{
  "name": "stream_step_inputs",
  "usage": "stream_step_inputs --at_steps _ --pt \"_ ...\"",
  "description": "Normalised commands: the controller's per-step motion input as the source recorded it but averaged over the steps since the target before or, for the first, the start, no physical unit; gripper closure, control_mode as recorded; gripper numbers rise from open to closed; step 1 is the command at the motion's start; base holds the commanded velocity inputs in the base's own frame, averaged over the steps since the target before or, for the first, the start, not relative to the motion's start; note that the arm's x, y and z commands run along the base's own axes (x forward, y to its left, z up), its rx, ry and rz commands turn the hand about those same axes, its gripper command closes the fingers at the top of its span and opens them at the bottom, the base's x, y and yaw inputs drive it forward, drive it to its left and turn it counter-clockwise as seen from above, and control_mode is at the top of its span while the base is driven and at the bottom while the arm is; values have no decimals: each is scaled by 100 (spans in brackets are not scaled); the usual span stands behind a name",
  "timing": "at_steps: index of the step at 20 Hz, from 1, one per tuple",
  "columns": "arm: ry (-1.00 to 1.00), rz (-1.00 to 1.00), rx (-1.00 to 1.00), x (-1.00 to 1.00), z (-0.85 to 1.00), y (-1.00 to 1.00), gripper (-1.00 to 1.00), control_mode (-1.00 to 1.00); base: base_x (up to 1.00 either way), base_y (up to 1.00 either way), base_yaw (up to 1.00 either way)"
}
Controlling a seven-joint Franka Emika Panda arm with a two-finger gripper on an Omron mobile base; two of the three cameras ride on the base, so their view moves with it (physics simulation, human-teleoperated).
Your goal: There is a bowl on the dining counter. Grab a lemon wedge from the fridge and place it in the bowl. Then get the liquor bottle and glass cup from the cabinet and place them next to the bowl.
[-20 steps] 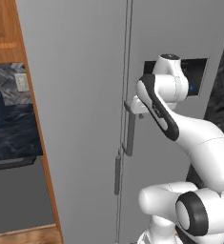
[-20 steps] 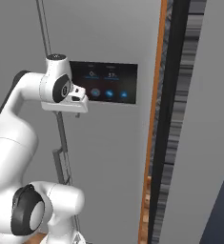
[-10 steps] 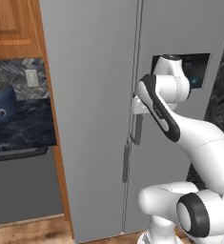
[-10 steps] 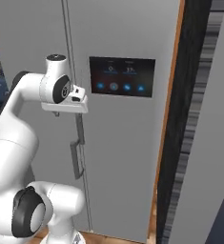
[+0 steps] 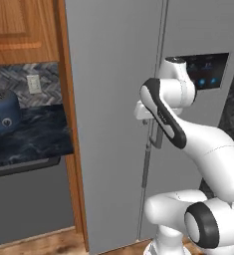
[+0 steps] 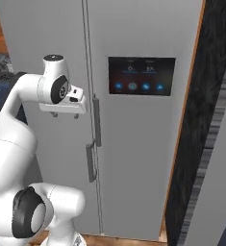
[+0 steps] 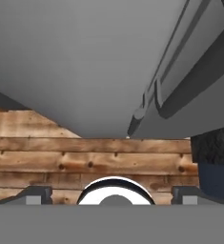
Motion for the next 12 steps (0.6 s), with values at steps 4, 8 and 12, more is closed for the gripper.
stream_step_inputs --at_steps 4,8,12 --pt "0 0 0 0 0 0 -100 100 0 47 -35" --pt "0 0 0 0 0 0 -100 100 0 43 -40" --pt "0 0 0 0 0 0 -100 100 0 47 -39"
